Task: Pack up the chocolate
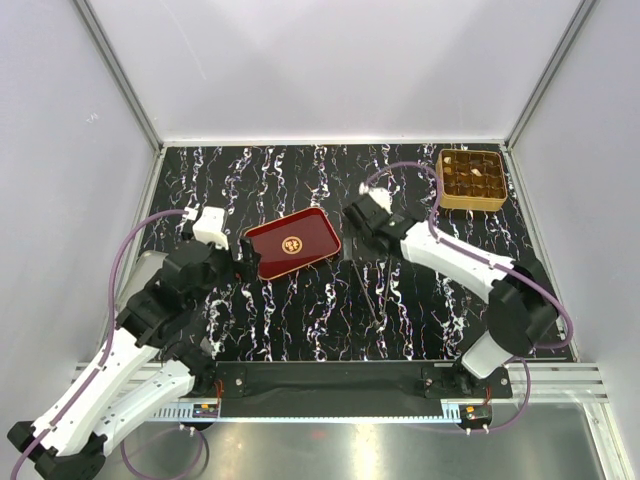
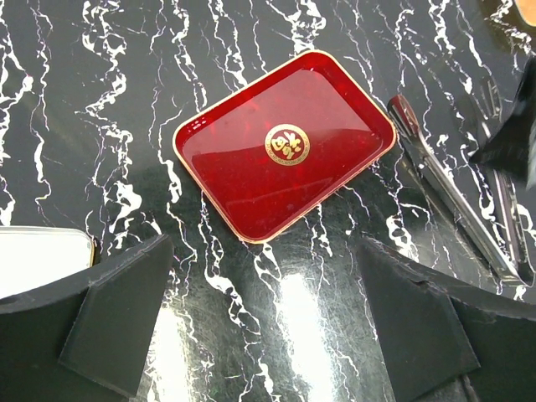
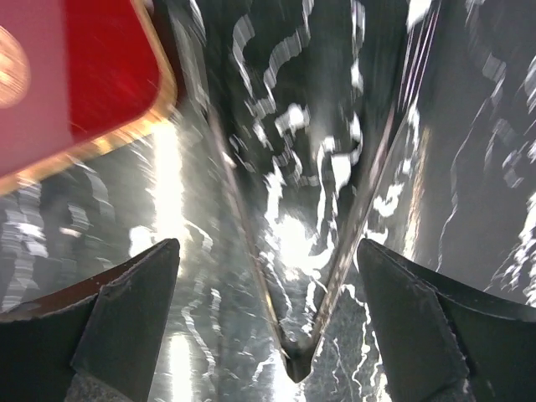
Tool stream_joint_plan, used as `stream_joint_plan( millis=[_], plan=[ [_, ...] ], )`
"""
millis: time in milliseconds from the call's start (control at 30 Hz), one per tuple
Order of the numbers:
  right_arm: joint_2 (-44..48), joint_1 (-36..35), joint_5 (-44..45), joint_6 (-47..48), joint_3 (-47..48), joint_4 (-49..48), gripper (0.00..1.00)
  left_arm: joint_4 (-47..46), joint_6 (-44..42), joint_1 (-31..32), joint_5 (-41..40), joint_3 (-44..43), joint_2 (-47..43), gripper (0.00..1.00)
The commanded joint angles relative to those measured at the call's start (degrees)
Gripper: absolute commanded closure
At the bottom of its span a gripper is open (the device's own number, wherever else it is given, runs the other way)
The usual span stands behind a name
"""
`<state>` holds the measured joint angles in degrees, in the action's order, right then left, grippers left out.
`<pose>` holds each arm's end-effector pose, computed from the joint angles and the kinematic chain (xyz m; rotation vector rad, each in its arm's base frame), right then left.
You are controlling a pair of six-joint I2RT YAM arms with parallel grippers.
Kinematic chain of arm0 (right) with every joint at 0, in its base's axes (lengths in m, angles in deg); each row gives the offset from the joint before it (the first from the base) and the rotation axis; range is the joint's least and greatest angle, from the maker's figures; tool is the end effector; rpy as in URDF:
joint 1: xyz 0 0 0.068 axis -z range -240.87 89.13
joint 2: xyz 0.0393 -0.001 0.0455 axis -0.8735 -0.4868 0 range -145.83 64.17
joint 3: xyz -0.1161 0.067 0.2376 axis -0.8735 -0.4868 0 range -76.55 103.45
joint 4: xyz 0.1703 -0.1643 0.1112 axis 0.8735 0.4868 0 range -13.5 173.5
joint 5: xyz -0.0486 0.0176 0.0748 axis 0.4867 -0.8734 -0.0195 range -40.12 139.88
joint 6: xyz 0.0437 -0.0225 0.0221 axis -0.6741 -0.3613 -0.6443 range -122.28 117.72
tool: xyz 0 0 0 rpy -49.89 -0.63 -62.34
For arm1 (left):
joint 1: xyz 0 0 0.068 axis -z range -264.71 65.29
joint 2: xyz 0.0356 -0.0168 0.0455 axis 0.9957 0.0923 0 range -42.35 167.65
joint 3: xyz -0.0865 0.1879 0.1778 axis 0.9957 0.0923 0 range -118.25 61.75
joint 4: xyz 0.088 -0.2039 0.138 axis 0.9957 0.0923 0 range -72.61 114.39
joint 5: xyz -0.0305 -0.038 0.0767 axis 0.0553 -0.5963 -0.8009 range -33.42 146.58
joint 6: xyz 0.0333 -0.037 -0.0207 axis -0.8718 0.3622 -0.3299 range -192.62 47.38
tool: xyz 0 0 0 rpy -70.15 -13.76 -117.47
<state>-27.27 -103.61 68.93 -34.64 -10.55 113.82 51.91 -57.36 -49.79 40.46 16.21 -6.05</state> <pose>0.2451 0.2106 0.2307 -0.1284 2.5660 0.0377 0.1183 -0.0704 0.3221 0.1641 1.9978 -0.2803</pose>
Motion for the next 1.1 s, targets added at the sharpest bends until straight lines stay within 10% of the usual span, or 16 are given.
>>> stream_joint_plan(
  millis=[0, 167, 433, 1067],
  plan=[
    [1.8, 1.34, 4.42, 3.0, 8.78, 5.74, 0.06, -2.0, -0.24, -0.11, 0.21, -0.25, -1.05, 0.01],
    [-1.72, 8.89, 4.33, 8.97, 17.57, 7.43, 0.12, -1.92, -0.15, -0.11, 1.27, -0.34, -1.75, 0.01],
    [-14.53, 29.28, 0.83, 19.79, 31.35, 6.96, 0.49, -1.83, 0.11, -0.02, 2.85, -0.16, -2.37, 0.01],
    [-32.75, 40.72, -7.53, 25.15, 46.42, 5.93, 0.58, -2.18, -0.15, -0.02, 1.97, 0.01, -0.61, 0.01]
  ],
)
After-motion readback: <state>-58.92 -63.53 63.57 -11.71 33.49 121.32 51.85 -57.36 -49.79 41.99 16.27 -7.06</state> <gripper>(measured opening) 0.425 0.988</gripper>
